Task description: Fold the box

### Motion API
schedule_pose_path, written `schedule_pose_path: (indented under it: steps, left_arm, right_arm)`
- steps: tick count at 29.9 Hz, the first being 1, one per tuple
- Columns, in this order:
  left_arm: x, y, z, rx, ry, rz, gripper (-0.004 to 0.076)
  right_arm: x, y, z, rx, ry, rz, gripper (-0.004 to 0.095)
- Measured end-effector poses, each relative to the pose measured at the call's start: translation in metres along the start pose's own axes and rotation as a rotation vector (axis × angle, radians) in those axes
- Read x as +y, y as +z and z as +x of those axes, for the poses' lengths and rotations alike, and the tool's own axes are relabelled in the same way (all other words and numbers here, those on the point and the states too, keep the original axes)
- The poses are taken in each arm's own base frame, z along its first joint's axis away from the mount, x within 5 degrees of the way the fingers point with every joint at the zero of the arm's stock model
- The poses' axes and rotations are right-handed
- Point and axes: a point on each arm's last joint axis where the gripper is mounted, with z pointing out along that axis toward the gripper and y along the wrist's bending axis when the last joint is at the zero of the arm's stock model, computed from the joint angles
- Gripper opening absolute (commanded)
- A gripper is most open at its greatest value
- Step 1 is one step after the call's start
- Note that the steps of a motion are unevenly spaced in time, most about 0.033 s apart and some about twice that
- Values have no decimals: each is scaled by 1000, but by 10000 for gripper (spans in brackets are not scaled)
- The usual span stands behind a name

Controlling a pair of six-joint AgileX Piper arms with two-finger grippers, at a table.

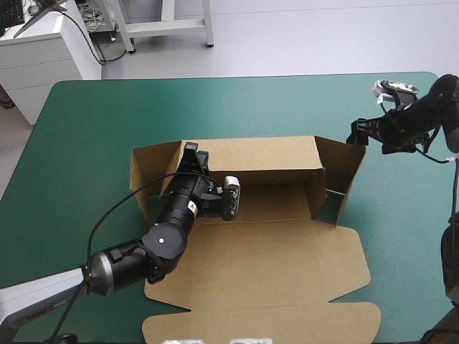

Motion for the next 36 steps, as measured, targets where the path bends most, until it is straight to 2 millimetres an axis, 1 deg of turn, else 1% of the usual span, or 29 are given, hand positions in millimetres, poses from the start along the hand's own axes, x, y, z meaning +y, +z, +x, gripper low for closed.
schedule_pose_path:
  steps: [3, 9, 15, 19, 23, 29, 36]
  left_arm:
    - [0, 0, 0, 0, 0, -1, -8]
    - [0, 0, 0, 1, 1, 0, -8]
    - [0, 0, 0, 1, 1, 0, -8]
    - [0, 0, 0, 2, -2, 0, -8]
    - [0, 0, 0, 2, -3, 0, -8]
    - [0, 0, 0, 2, -3, 0, -8]
    - [0, 0, 0, 2, -3, 0, -8]
  right_arm:
    - [1, 0, 7, 12, -4, -5, 796]
    - [9, -8, 23, 4, -16, -56, 797]
    - [14, -14, 49, -10, -25, -57, 797]
    - [15, -14, 65, -35, -39, -61, 797]
    - [20, -10, 80, -64, -74, -104, 797]
    - [23, 3, 103, -96, -114, -170, 797]
    - [27, 7, 122, -122, -224, -206, 797]
